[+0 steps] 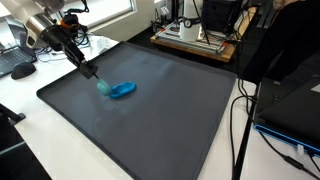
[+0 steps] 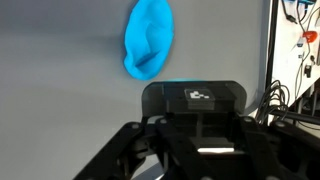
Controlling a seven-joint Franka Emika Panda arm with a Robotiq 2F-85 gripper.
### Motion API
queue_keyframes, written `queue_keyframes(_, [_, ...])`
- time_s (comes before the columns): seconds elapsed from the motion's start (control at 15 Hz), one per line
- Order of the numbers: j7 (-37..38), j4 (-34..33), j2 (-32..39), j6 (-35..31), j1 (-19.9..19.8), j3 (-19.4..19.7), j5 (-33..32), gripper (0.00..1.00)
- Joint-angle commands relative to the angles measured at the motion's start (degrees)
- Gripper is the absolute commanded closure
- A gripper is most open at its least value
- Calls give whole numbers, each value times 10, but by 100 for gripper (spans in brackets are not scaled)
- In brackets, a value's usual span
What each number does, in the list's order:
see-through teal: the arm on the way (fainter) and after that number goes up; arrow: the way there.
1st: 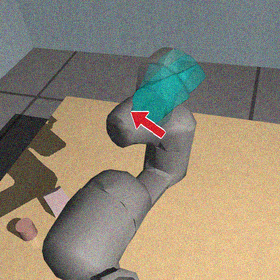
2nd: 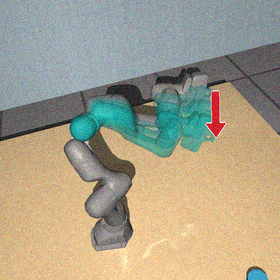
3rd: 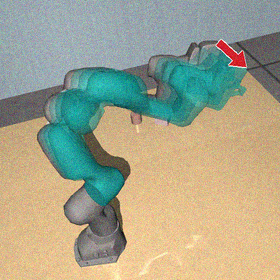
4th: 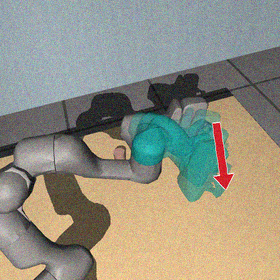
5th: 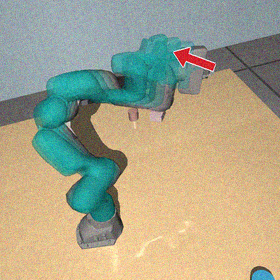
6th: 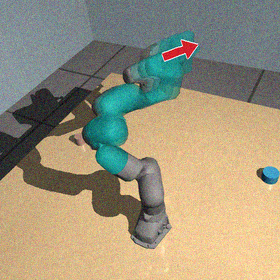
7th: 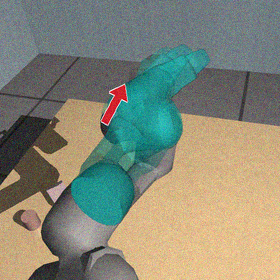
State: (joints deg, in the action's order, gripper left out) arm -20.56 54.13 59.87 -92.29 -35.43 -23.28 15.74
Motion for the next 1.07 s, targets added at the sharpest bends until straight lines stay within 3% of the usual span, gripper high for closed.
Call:
queue_keyframes(0.0, [-12,16,0,-14,-14,-12,23,78])
queue_keyframes(0.6, [5,59,-39,-75,-2,6,-3,78])
queue_keyframes(1.0, [32,111,-112,-64,14,22,-53,78])
